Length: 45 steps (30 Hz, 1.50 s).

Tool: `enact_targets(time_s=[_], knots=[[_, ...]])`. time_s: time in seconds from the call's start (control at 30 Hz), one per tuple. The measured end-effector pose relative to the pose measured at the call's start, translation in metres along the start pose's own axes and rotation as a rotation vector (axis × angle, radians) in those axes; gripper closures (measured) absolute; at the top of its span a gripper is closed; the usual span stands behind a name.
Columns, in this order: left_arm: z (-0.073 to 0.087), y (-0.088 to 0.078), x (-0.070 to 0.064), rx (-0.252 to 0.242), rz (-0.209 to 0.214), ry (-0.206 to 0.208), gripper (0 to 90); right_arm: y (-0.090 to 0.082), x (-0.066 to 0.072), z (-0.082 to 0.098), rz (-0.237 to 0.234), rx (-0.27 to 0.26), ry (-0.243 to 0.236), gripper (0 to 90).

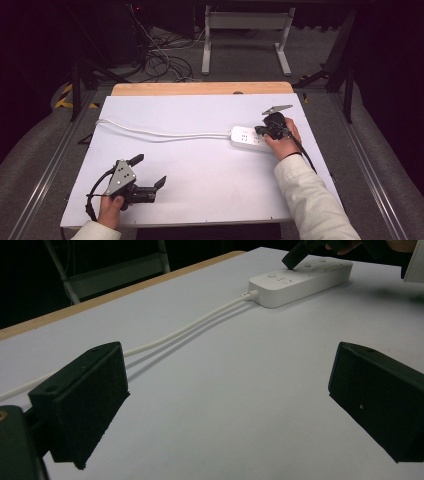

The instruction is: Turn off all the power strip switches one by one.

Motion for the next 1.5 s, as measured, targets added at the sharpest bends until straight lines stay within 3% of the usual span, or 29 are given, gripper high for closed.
enact_targets(time_s=[0.23,0.67,0.87,1.03,1.07,1.1,1.13,1.17,1.3,1.5], knots=[[0.000,0.000,0.000,-0.002,0.002,-0.003,3.2,0.002,0.003,0.000,0.015,0.007,-0.028,90.0],[0.000,0.000,-0.001,-0.004,0.003,-0.005,3.3,0.002,-0.001,0.001,-0.023,0.021,0.018,90.0],[0.000,0.000,-0.001,-0.003,0.004,-0.005,3.3,0.003,0.004,-0.003,0.013,0.050,-0.017,90.0],[0.000,0.000,-0.001,-0.004,0.003,-0.006,3.2,0.003,0.002,-0.003,0.001,0.052,0.006,90.0],[0.000,0.000,0.000,0.000,0.002,-0.003,3.3,-0.002,0.002,-0.006,-0.001,0.025,0.003,90.0],[0.000,0.000,0.000,-0.002,0.001,-0.004,3.3,-0.009,0.002,-0.009,0.004,-0.036,0.007,90.0],[0.000,0.000,0.001,0.000,-0.001,0.000,3.3,-0.016,0.001,-0.012,-0.025,-0.119,0.042,90.0],[0.000,0.000,0.001,0.000,-0.001,0.000,3.3,-0.023,0.000,-0.016,-0.040,-0.166,0.068,90.0],[0.000,0.000,-0.001,-0.002,0.001,-0.003,3.3,-0.026,0.009,-0.024,-0.033,-0.158,-0.001,90.0],[0.000,0.000,-0.001,-0.002,0.000,-0.001,3.3,-0.012,0.021,-0.024,-0.064,-0.135,-0.029,90.0]])
Point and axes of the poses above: each handheld gripper's, and its own axes: y roughly forward along the jaws, z roughly out of its underside, x roughly to its left, the point moved 1 cm from there along y, roughly forward along the jaws, and after that the axes turned 9 degrees about z, right-handed, at the moved point
